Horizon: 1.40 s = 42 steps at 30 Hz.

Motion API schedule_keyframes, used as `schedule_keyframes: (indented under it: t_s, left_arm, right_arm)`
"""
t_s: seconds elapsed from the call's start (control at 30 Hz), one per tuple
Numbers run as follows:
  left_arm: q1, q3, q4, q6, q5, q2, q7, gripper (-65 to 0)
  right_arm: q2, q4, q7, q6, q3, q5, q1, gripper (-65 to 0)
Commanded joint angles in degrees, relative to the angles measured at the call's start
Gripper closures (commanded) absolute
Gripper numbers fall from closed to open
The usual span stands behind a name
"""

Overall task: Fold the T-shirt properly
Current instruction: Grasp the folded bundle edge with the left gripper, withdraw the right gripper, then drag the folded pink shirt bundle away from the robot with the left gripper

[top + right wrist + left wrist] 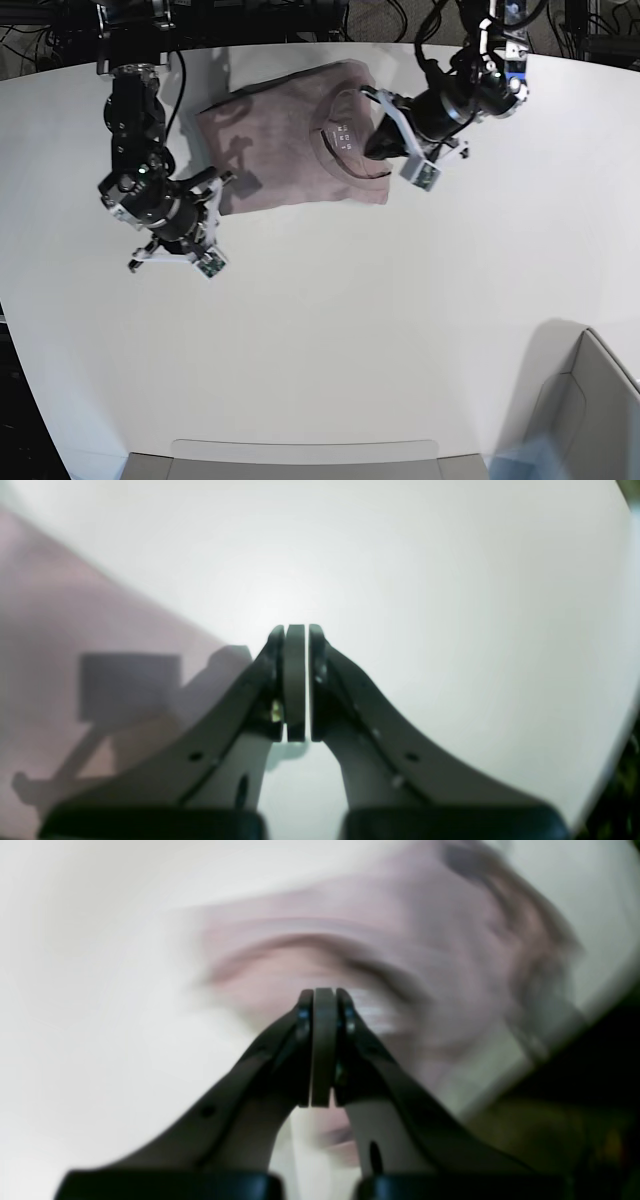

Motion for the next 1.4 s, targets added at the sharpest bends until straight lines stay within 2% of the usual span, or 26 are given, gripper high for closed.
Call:
schedule_keyframes:
  t_s: [0.0,0.13,0.23,0.33,0.43,0.53,0.63,0.67,0.7,0.77,0.83,0.93,1.07,1.23,1.37]
  left_arm:
    - [-1.13,2.13,1.02,-0.17,-0.58,-0.14,-1.33,0.0]
    - [-2.09,9.16,0.94,-0.17,-0.49,-0.14,-1.33,0.0]
    - [-2.36,13.47,0.41,-0.26,0.39,-0.93,-0.89,0.0]
    - [-5.08,21.91,-2.93,-0.08,6.1,-4.1,-0.8,0.0]
    - [-7.63,26.31,-7.86,0.01,12.17,-4.62,-0.71,0.0]
    - [-8.69,24.9,-11.37,0.1,14.19,-4.45,1.31,0.0]
    - [-11.32,19.8,-14.19,0.71,17.71,-4.45,1.57,0.0]
    - [-11.85,17.16,-14.45,2.03,19.29,-4.45,1.57,0.0]
    - [-12.2,13.56,-14.27,4.75,20.61,-4.27,1.49,0.0]
    - [-12.47,7.84,-11.28,9.33,21.14,-3.48,1.49,0.0]
    - [-12.38,5.74,-8.03,10.82,21.14,-2.51,1.4,0.0]
    - [-12.03,5.65,-7.5,10.82,21.14,-2.51,-0.8,0.0]
    - [-9.92,5.38,-7.15,10.91,21.14,0.12,-3.88,0.0]
    - [-10.18,5.38,-7.77,11.17,21.14,2.94,-10.29,0.0]
    - [-15.28,5.74,-13.04,11.17,21.05,4.69,-12.84,0.0]
  right_arm:
    - [1.52,1.93,0.71,0.09,1.42,0.03,-0.46,-0.5]
    - [5.48,4.47,0.71,0.09,5.47,0.03,-6.17,-0.5]
    - [7.59,3.86,0.88,0.09,5.47,0.03,-9.86,-0.5]
    - [7.77,1.66,1.06,0.09,4.76,2.76,-11.8,-0.5]
    - [7.77,-0.98,1.06,0.09,3.18,8.73,-11.88,-0.5]
    - [7.77,-2.12,1.06,0.09,-1.39,12.25,-11.88,-0.5]
    - [7.85,-0.1,1.06,0.09,-10.53,12.6,-12.15,-0.5]
    - [7.85,1.13,1.06,0.09,-12.91,12.6,-12.85,-0.5]
    - [7.94,3.16,1.06,0.09,-15.46,12.78,-13.38,-0.5]
    - [7.68,7.29,1.06,0.09,-16.69,12.95,-14.96,-0.5]
    - [7.5,9.93,1.06,0.09,-16.42,12.95,-15.93,-0.5]
    - [7.94,10.98,1.06,0.09,-16.16,12.6,-16.37,-0.5]
    - [7.68,10.8,0.79,0.09,-9.3,12.6,-17.95,-0.5]
    - [7.41,10.72,0.88,0.09,-0.16,12.95,-21.03,-0.5]
    - [7.41,10.72,0.88,0.09,4.85,12.95,-24.02,-0.5]
